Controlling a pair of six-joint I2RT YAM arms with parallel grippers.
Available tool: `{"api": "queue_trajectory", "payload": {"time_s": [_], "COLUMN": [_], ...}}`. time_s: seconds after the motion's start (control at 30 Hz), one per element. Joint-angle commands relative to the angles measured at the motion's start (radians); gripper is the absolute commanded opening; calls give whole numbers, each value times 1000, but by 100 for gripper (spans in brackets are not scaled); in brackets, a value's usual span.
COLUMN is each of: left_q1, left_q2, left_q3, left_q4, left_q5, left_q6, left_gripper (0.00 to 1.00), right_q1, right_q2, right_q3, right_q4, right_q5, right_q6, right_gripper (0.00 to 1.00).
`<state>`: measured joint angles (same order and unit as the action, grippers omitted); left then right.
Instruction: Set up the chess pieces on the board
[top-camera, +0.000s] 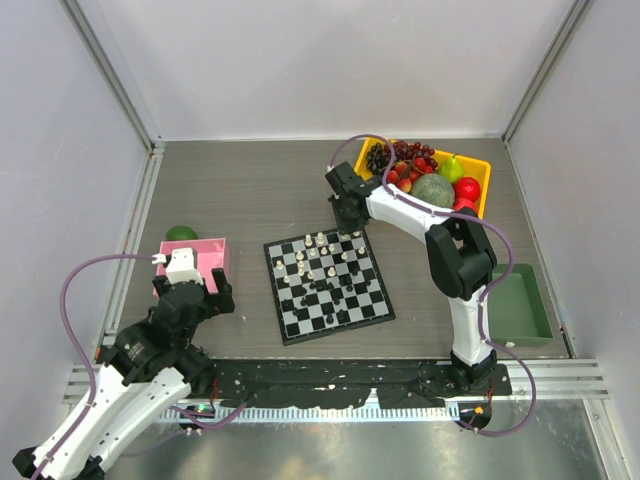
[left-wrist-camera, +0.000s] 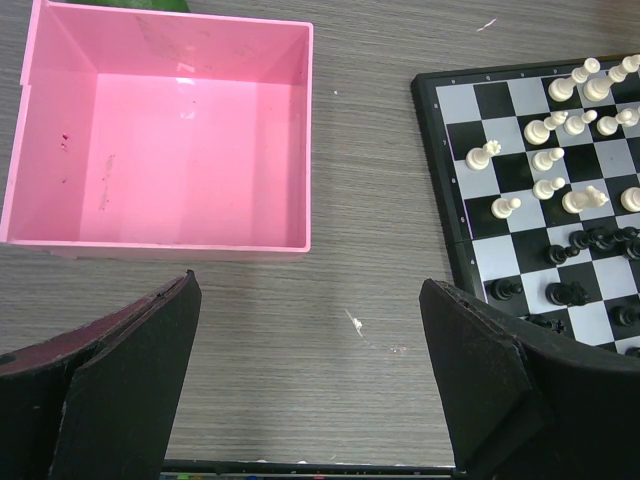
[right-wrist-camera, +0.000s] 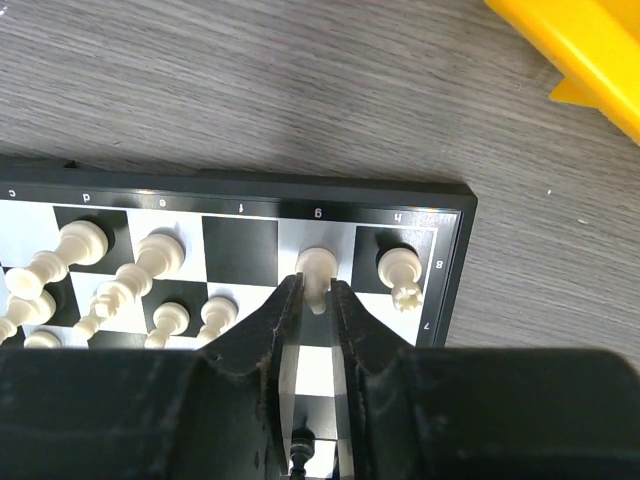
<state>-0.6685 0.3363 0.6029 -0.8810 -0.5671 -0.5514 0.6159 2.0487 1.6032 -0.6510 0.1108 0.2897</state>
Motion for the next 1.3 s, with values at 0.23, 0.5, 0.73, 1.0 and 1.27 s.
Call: {"api": "queue_trajectory", "payload": {"time_s": [0.23, 0.5, 0.73, 1.0, 1.27], "left_q1": [-2, -3, -2, -2, -2], "left_q2": [4, -10, -13, -16, -13], "left_q3": [1, -2, 1, 0, 1], "left_q4": [31, 33, 33, 34, 33], "left_q5": [-20, -17, -16, -14, -14], "left_q6": [-18, -15, -13, -13, -13], "left_gripper": [100, 100, 100, 100, 100], "right_q1": [1, 24, 100, 151, 163], "right_q2": [-27, -139, -255, -265, -251], "right_q3": [50, 29, -69, -173, -223], "right_q4": [-6, -6, 25, 22, 24], "right_q5": [-23, -42, -36, -39, -60], "right_q6": [-12, -26, 9, 61, 68], "right_gripper": [34, 42, 45, 44, 45]}}
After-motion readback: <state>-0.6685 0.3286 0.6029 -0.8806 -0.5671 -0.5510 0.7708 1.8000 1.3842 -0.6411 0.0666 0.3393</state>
